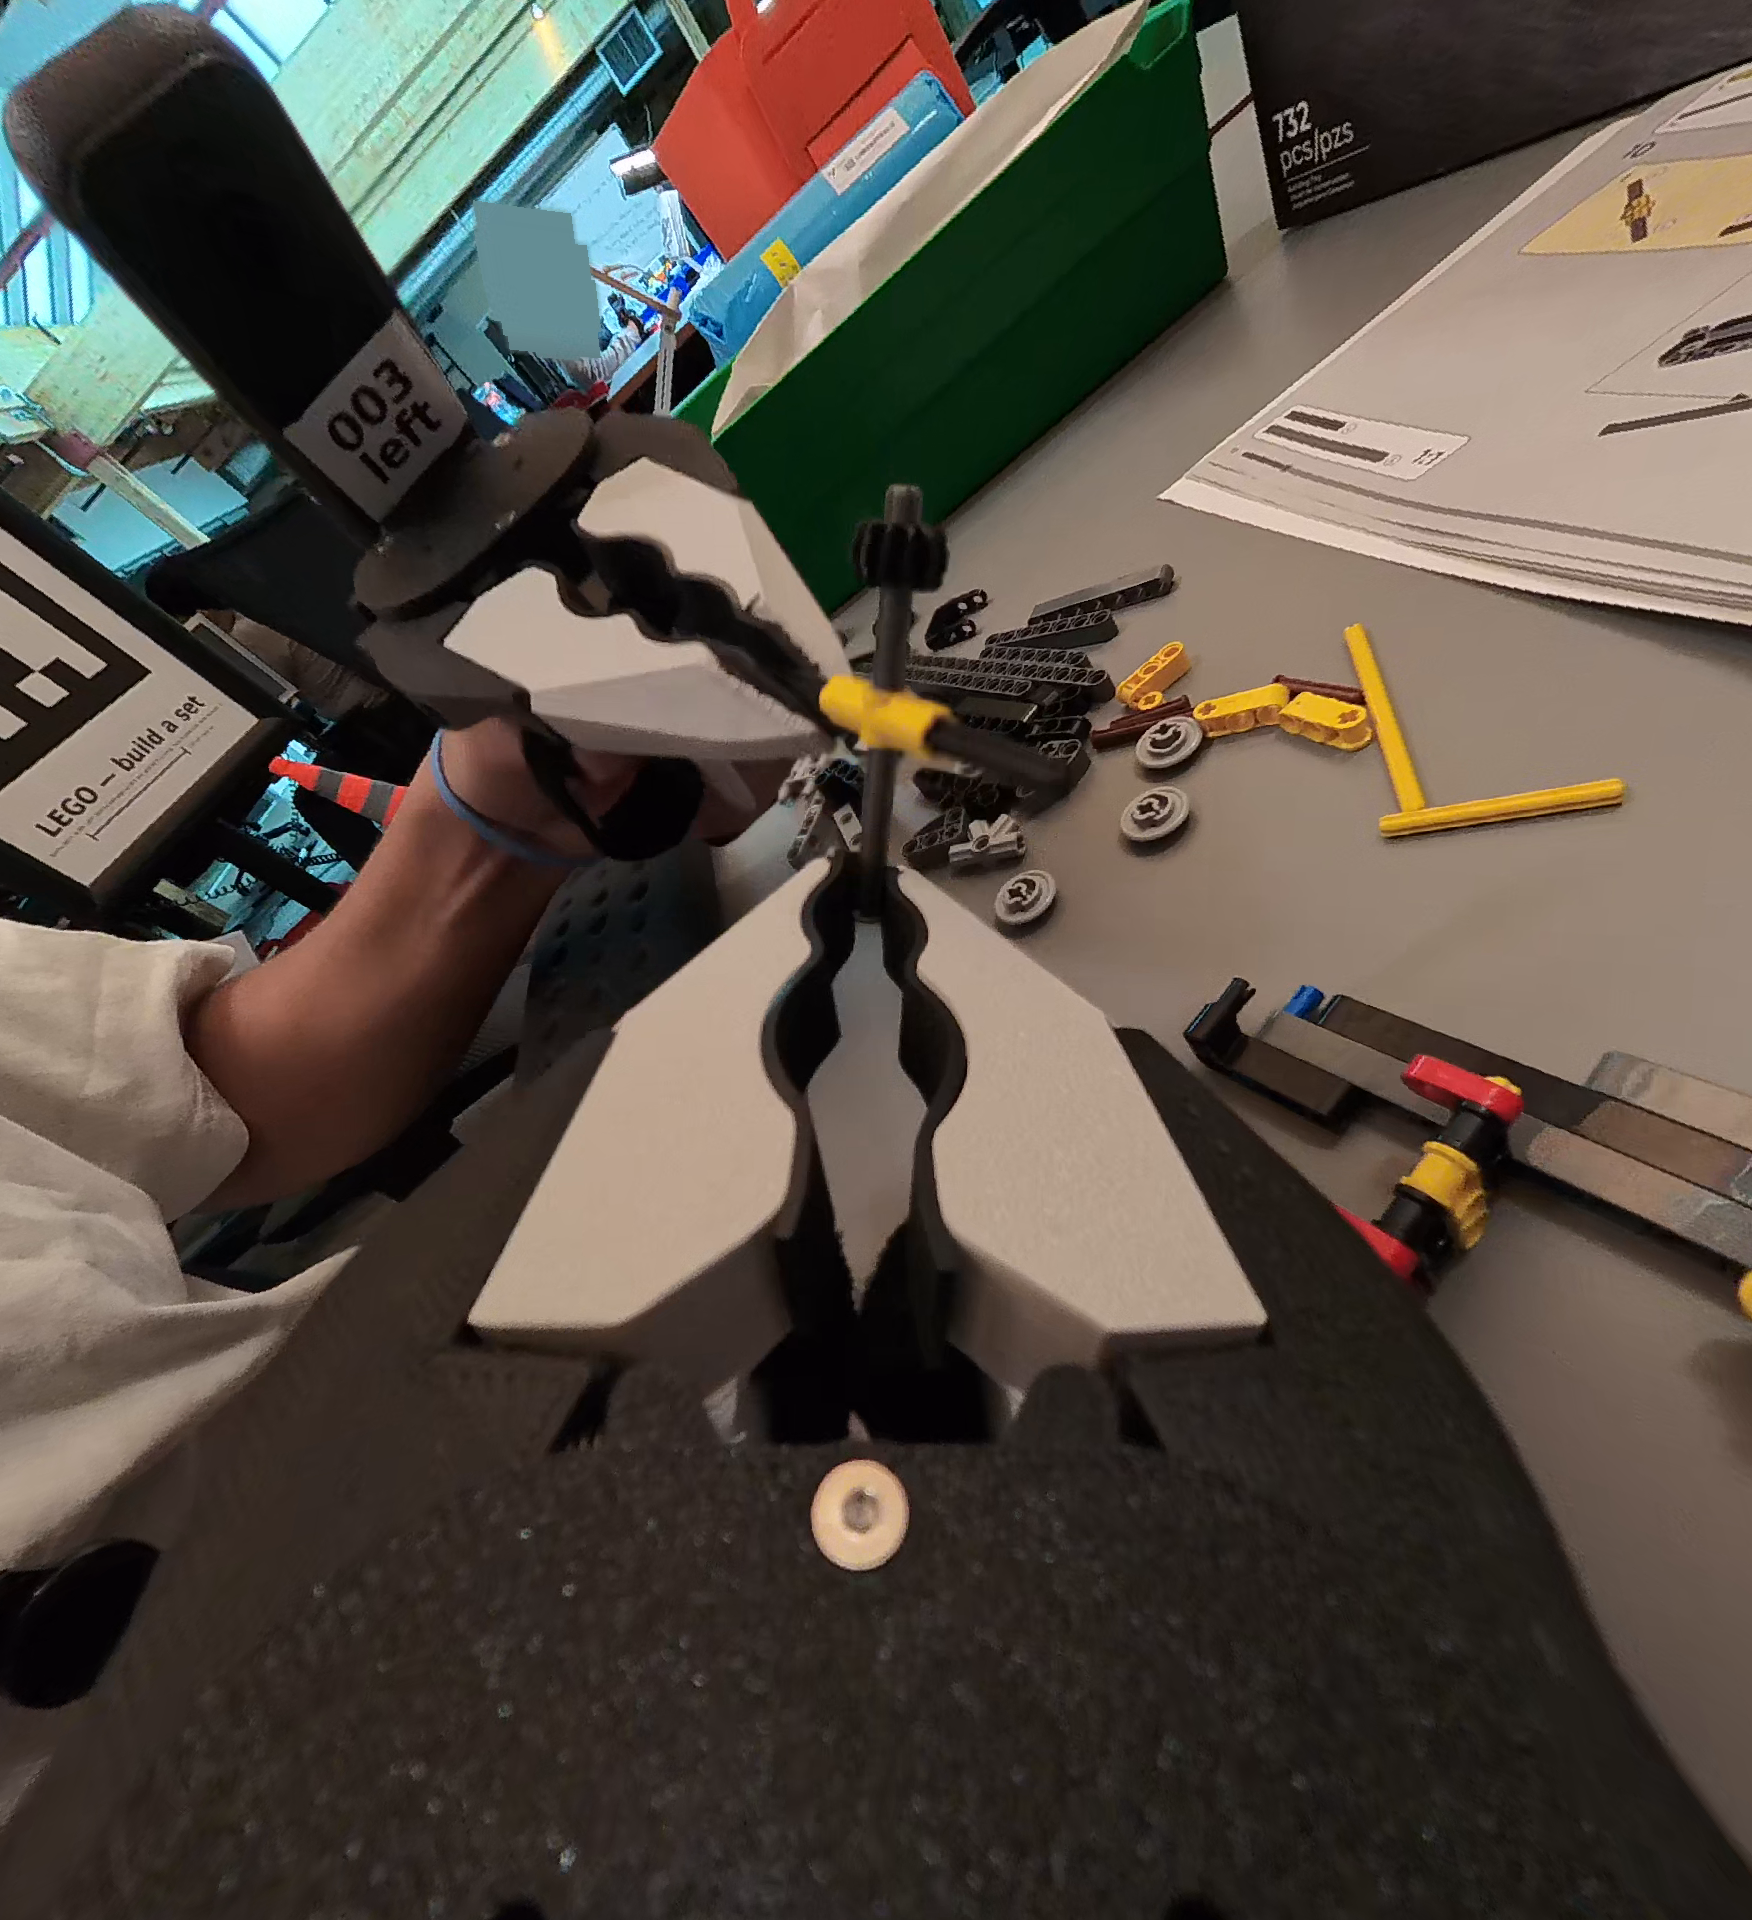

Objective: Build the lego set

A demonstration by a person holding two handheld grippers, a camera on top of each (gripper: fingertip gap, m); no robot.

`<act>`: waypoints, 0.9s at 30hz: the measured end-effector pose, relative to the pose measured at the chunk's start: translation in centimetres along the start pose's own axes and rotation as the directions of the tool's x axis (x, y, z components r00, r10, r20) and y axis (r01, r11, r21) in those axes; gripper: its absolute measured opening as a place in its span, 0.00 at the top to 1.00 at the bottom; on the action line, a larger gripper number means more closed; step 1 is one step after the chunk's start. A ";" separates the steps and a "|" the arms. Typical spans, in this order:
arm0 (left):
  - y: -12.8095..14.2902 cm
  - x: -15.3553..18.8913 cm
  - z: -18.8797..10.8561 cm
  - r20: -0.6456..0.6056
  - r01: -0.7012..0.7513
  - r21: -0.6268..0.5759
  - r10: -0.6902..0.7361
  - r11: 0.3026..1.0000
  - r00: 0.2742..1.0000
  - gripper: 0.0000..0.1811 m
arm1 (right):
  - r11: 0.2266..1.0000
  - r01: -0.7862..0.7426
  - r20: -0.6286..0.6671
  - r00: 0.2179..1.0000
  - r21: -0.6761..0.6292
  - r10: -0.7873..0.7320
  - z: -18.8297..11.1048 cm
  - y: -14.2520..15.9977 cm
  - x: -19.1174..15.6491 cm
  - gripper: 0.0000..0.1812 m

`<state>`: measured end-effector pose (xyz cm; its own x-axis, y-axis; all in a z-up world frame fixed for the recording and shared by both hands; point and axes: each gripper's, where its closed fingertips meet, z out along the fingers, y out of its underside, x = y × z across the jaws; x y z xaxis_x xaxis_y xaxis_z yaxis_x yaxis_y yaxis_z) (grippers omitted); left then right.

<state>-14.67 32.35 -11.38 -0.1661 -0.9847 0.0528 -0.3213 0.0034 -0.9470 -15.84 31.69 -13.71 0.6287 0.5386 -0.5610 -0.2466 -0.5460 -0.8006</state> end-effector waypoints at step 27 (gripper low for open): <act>2.6 -3.6 1.2 0.249 -0.212 -0.202 0.259 0.956 0.933 0.83 | 0.982 0.016 -0.320 0.944 -0.186 -0.076 -0.2 2.4 4.2 0.98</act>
<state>-13.82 35.66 -14.36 -0.0063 -0.9615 -0.2748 -0.4604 0.2467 -0.8528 -13.60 32.48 -17.97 0.8487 0.3446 -0.4013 -0.0948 -0.6473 -0.7563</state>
